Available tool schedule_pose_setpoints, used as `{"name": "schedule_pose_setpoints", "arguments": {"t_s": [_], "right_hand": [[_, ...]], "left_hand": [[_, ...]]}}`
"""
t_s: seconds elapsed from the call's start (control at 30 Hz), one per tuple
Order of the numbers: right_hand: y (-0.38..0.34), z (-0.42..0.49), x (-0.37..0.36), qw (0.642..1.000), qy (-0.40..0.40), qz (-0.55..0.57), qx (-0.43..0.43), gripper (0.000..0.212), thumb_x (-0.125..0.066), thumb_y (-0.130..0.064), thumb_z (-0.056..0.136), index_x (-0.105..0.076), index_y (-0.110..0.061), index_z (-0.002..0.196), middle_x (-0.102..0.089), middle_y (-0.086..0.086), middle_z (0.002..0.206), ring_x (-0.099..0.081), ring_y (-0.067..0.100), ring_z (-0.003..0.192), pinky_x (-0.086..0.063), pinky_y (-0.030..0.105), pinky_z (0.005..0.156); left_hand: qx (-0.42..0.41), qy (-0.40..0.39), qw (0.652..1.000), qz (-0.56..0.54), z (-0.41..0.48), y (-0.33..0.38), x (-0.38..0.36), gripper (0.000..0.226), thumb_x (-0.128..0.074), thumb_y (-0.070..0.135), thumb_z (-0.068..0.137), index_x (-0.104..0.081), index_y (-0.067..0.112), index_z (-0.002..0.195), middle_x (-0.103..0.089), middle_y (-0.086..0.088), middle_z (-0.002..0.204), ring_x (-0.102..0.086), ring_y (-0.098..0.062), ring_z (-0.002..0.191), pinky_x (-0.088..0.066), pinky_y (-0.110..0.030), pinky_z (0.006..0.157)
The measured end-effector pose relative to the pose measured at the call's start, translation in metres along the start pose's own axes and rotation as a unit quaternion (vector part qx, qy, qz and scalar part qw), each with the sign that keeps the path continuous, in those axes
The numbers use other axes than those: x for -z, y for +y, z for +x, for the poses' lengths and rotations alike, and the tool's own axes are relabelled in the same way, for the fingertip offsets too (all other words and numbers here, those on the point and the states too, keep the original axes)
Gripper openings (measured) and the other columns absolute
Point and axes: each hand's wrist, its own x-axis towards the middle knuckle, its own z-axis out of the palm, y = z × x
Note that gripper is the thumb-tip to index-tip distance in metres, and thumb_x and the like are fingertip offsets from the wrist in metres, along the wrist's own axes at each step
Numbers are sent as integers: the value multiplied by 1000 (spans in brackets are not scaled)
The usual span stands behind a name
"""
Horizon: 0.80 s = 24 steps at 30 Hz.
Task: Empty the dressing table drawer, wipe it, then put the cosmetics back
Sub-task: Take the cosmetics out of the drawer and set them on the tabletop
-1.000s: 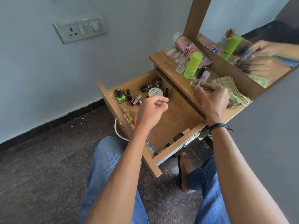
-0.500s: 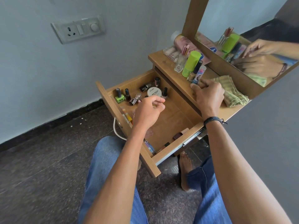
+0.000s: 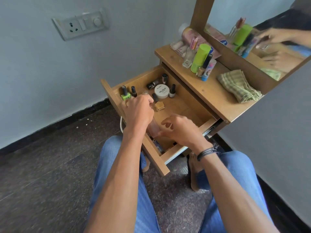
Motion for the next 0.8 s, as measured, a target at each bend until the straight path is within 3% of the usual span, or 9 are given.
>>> {"name": "schedule_pose_setpoints", "arguments": {"t_s": [0.07, 0.17, 0.37, 0.43, 0.53, 0.7, 0.73, 0.8], "right_hand": [[-12, 2, -10, 999, -14, -37, -11, 53, -69, -62, 86, -66, -26, 125, -65, -4, 112, -64, 18, 98, -58, 38, 83], [-23, 8, -21, 998, 7, -45, -42, 55, -68, -58, 89, -61, -21, 129, -67, 3, 115, -66, 26, 103, -56, 40, 81], [-34, 17, -28, 995, 34, -36, -81, 50, -62, -48, 94, -56, -15, 132, -67, 9, 116, -67, 32, 101, -54, 40, 78], [-34, 19, -29, 994, 35, -58, -82, 48, -66, -47, 91, -59, -13, 123, -65, 8, 112, -66, 30, 92, -54, 39, 74], [-30, 19, -29, 991, 59, -68, -100, 41, -63, -53, 91, -58, -13, 92, -62, 7, 96, -59, 26, 76, -49, 35, 65], [-23, 13, -20, 980, 78, 31, -181, 58, -61, -71, 84, -67, -13, 80, -68, 2, 77, -67, 25, 68, -61, 41, 66], [-21, 11, -14, 976, 89, 69, -184, 54, -64, -69, 82, -69, -16, 79, -68, -1, 74, -68, 22, 65, -62, 39, 64], [-17, 1, 6, 967, 119, 147, -171, 28, -73, -51, 84, -69, -24, 87, -67, -10, 75, -67, 10, 63, -58, 21, 56]], "left_hand": [[1, -8, 999, 42, -3, -2, -2, 34, -66, 9, 92, -69, 27, 121, -73, 4, 115, -59, -22, 118, -27, -48, 113], [2, -10, 998, 63, -5, -3, -3, 35, -65, 10, 93, -69, 27, 123, -73, 2, 117, -56, -23, 123, -21, -47, 117], [8, -12, 998, 61, -3, -4, 0, 34, -63, 9, 93, -69, 24, 124, -72, -1, 118, -56, -24, 123, -24, -44, 117], [11, -12, 999, 50, -2, -5, 1, 35, -63, 8, 93, -69, 23, 124, -72, -2, 118, -56, -25, 122, -28, -43, 113], [18, -13, 999, 32, -1, -5, 3, 35, -62, 7, 94, -69, 23, 124, -72, -3, 118, -54, -27, 122, -32, -43, 108], [21, -17, 1000, 12, 1, -5, 3, 37, -61, 6, 93, -68, 25, 124, -72, -1, 117, -52, -26, 123, -31, -42, 108], [24, -16, 1000, 2, 2, -4, 3, 37, -60, 6, 94, -68, 25, 125, -72, 0, 117, -51, -25, 124, -31, -42, 108], [34, -13, 999, -31, 4, -4, 4, 37, -59, 6, 95, -67, 26, 125, -73, 2, 116, -52, -22, 123, -31, -40, 105]]}}
